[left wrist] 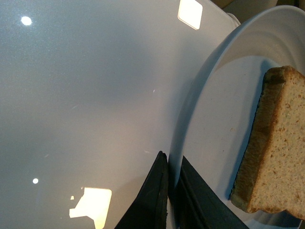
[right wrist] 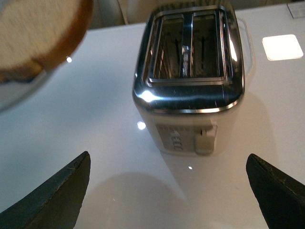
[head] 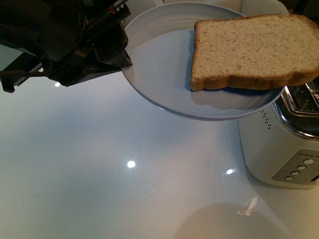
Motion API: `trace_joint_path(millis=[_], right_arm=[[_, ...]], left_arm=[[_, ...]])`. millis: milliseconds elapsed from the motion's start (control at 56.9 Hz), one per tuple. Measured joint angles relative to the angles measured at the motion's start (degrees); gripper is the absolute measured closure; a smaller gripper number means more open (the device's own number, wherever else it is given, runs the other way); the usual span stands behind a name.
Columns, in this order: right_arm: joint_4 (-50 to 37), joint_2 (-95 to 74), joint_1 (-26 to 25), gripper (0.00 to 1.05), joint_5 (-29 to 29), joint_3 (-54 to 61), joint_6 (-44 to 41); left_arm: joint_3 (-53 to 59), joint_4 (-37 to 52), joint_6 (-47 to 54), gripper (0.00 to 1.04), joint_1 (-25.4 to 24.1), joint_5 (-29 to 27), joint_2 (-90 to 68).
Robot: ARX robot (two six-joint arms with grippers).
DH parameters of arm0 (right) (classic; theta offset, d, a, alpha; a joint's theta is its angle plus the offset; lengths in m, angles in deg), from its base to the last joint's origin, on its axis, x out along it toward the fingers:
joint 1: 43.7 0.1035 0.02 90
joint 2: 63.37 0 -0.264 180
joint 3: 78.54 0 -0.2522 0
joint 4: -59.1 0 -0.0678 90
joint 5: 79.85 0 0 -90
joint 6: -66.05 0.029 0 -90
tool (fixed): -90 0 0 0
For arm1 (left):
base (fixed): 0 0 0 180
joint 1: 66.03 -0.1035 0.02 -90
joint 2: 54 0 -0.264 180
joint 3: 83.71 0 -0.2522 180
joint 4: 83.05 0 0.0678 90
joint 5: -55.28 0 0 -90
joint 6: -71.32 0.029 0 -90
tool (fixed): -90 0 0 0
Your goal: Left arm holds plate, right arm toasts bread
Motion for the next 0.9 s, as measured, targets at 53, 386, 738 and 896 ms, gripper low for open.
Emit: trace_joint_path(millis=[53,386,738,896], right_arm=[[-1.92,-2.14,-0.59,0.09,-0.81,-1.29,2.47],[-19.19,-19.43,11.26,0.09,5.73,-8.02,20.28],[-30.71,-38.97,25.09,0.09,12.44,-10.34,33.42],[-31.3,-42.64,23.96,0.09,12.48,-11.43,35.3]], left_arm=[[0.0,0.0,0.02,1.02,0.0,0.24,-0.02],[0.0,0.0,0.0,1.02,0.0,0.28,-0.02],[0.0,0.0,0.02,1.02,0.0,0.26,-0.02],[0.0,0.0,0.0,1.02,0.0,0.22,-0.02]])
